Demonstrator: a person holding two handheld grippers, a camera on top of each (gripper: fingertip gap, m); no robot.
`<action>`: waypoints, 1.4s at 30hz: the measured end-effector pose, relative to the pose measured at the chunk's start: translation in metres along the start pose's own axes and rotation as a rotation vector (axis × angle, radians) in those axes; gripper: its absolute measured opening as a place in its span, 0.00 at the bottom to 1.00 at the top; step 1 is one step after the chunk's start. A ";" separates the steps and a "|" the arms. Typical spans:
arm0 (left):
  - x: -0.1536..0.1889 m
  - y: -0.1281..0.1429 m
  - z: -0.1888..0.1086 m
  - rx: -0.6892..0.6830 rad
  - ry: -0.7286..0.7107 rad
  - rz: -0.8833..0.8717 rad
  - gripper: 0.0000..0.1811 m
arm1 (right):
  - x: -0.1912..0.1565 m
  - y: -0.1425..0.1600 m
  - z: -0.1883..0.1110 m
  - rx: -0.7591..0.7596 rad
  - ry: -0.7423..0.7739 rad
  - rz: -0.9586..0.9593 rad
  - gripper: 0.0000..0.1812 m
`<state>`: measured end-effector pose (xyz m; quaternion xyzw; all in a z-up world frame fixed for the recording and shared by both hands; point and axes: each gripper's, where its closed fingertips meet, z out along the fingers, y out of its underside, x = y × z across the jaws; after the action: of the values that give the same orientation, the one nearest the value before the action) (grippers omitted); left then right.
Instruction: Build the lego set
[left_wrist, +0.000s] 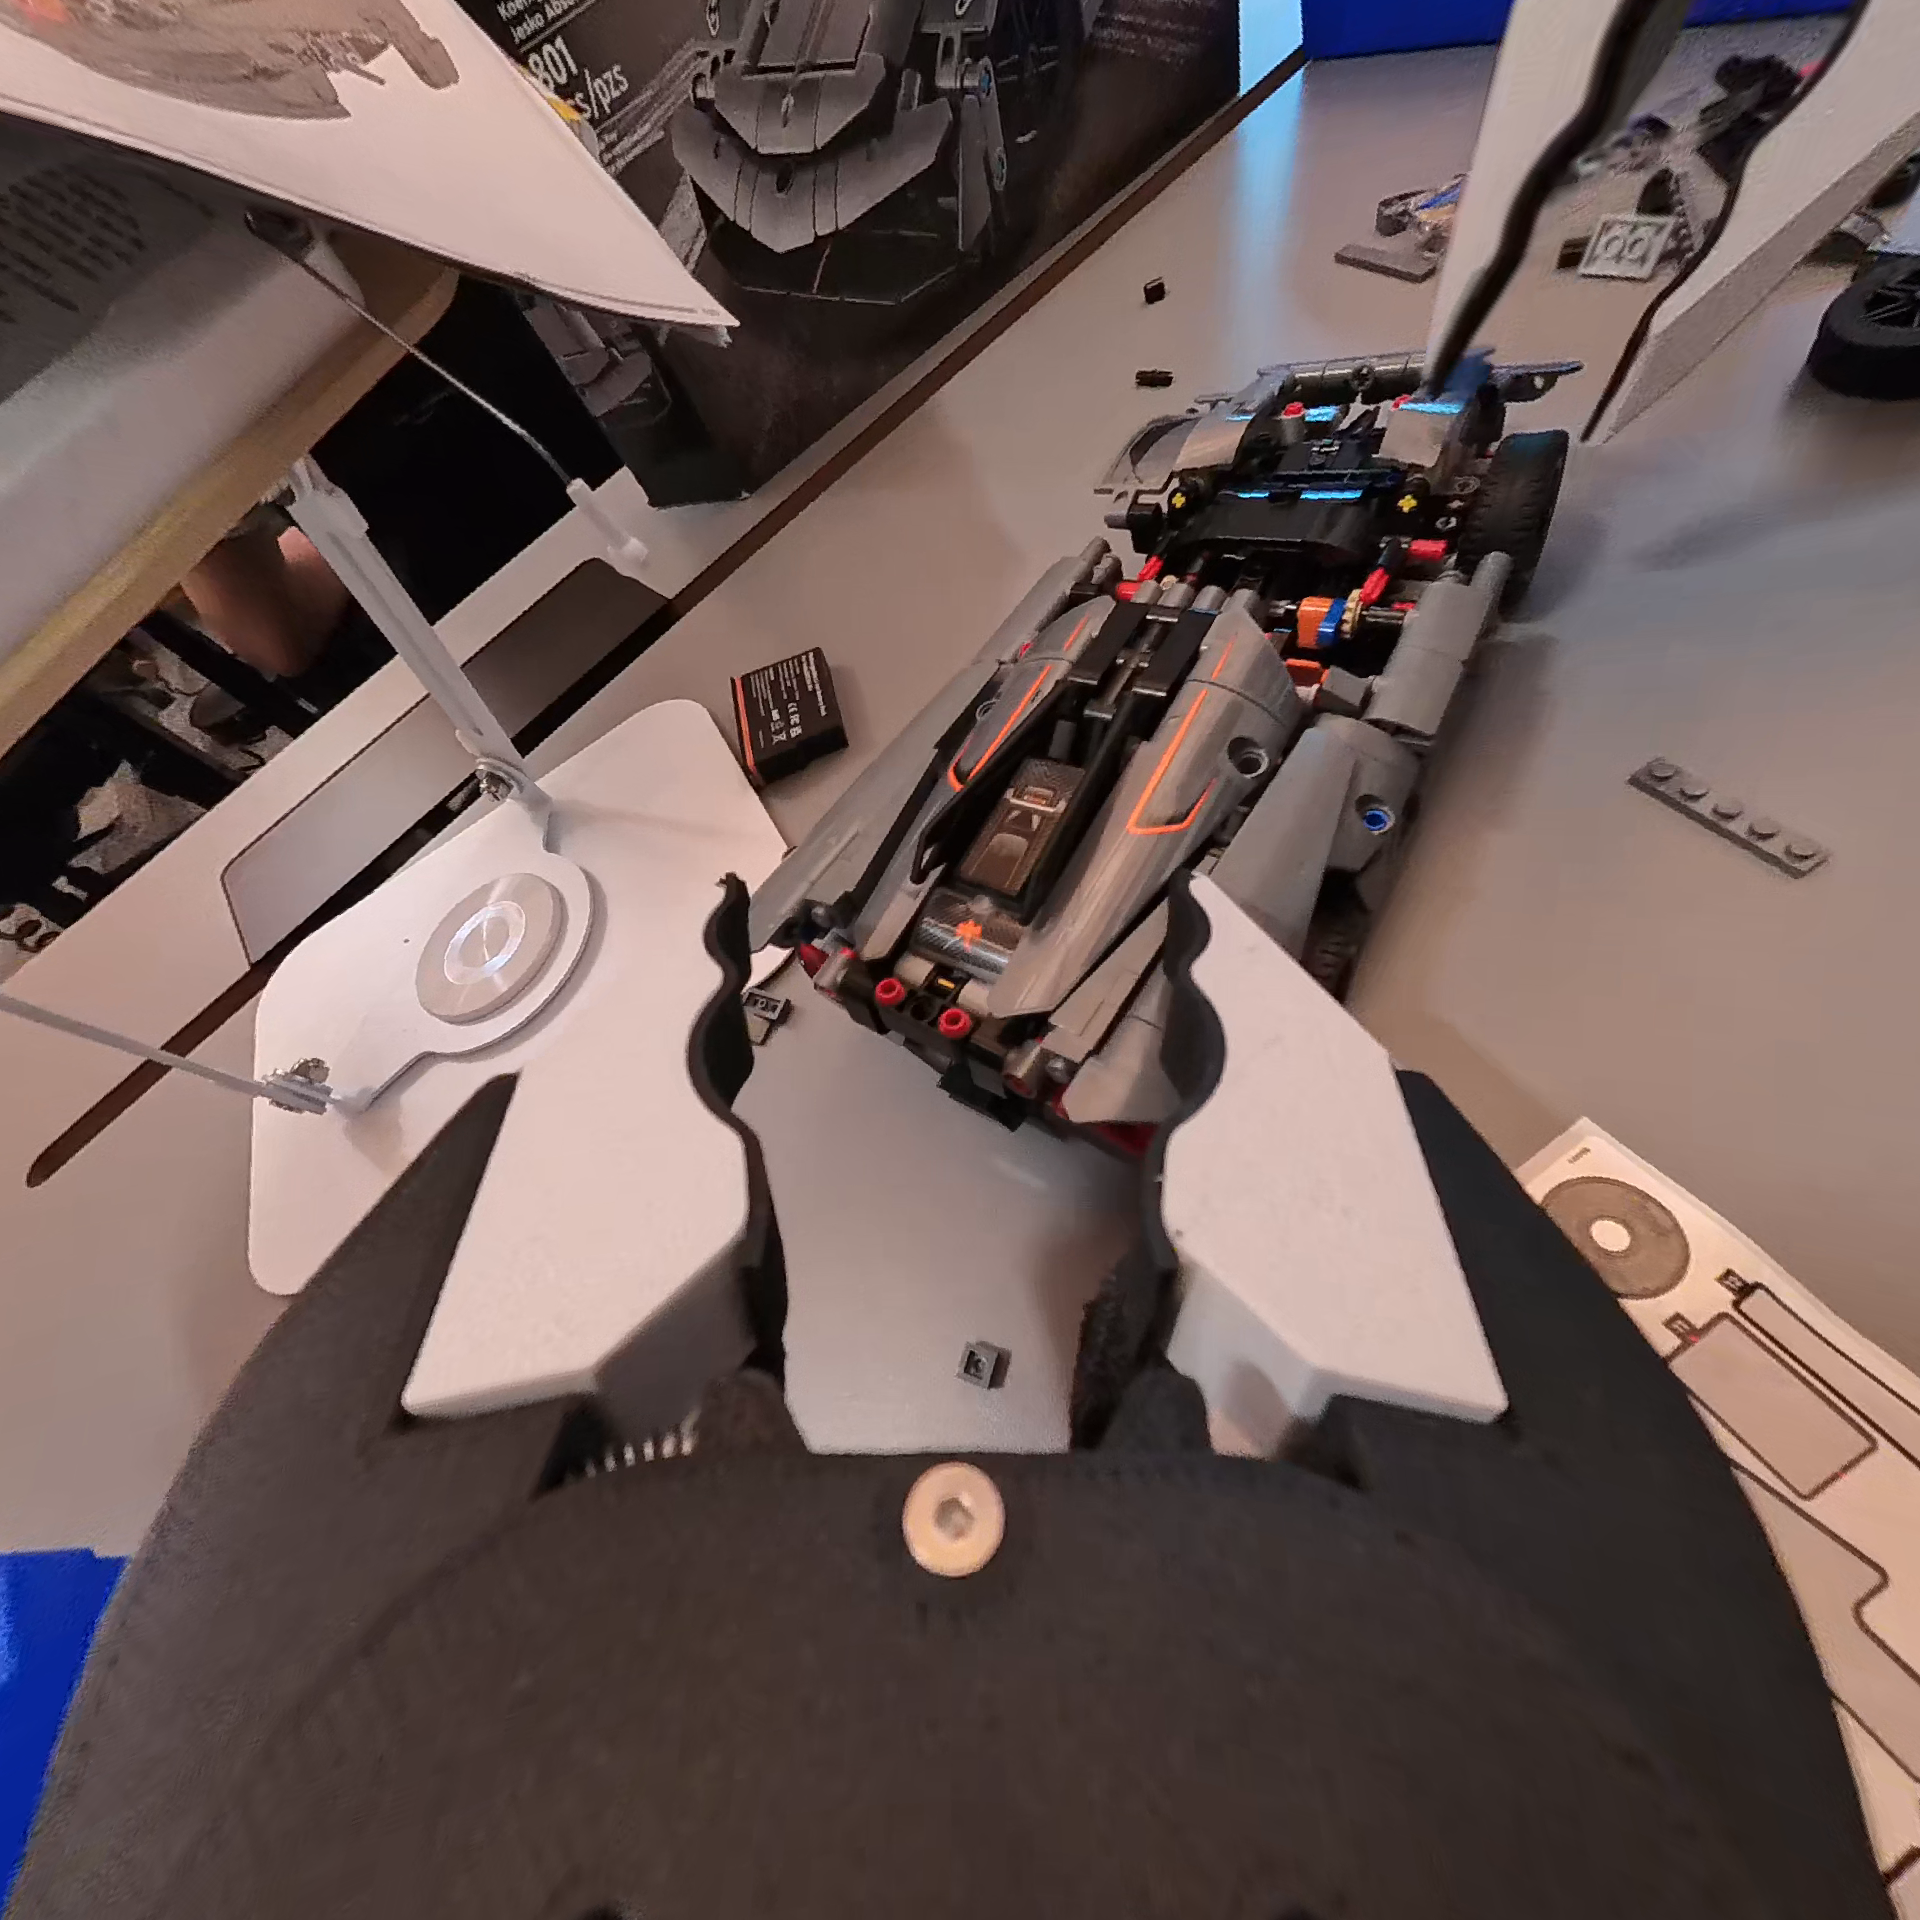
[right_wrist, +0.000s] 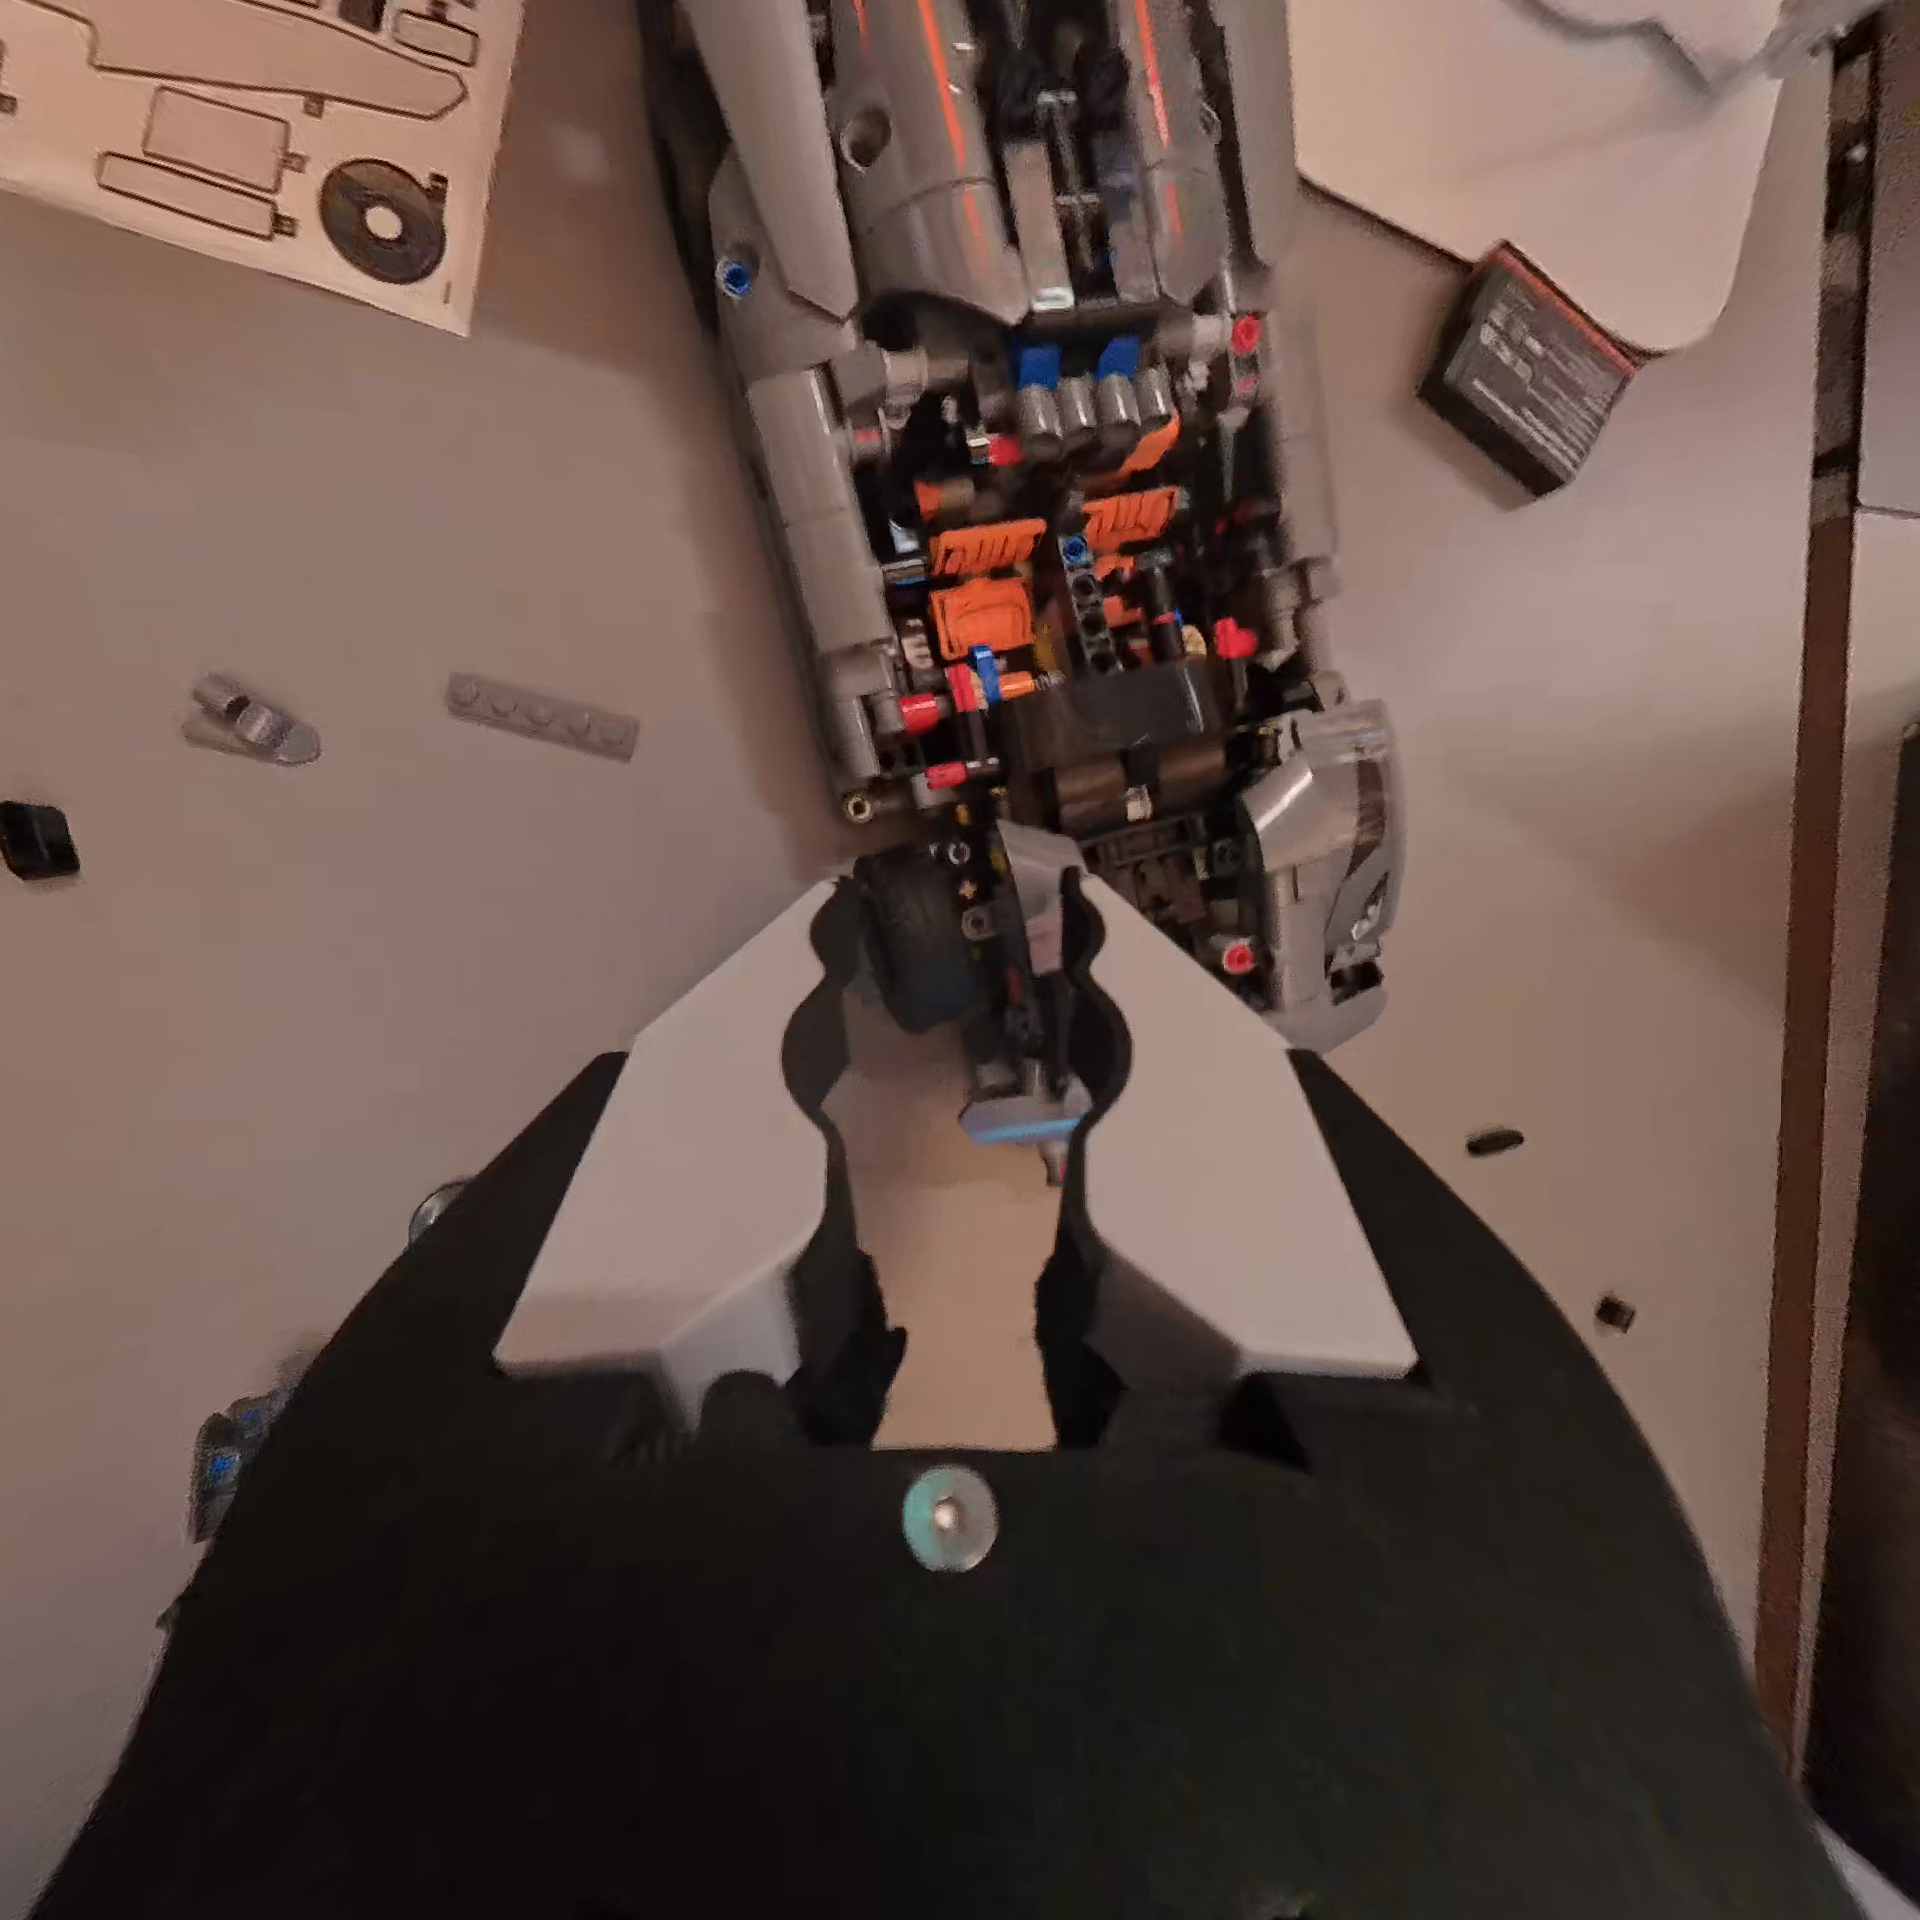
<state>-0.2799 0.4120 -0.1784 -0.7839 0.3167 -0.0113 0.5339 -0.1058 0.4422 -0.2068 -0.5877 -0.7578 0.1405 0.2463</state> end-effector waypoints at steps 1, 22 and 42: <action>0.000 0.000 0.000 0.000 -0.001 0.003 0.43 | 0.000 -0.002 0.002 0.002 -0.009 -0.021 0.24; -0.001 -0.004 -0.005 0.004 -0.013 0.033 0.43 | 0.017 -0.008 0.021 -0.133 -0.009 -0.249 0.31; 0.007 -0.030 -0.012 -0.019 -0.031 0.201 0.55 | -0.063 0.037 -0.053 -0.049 0.175 -0.014 0.25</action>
<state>-0.2643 0.4050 -0.1503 -0.7534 0.3856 0.0573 0.5296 -0.0350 0.3875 -0.1938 -0.5982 -0.7407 0.0682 0.2982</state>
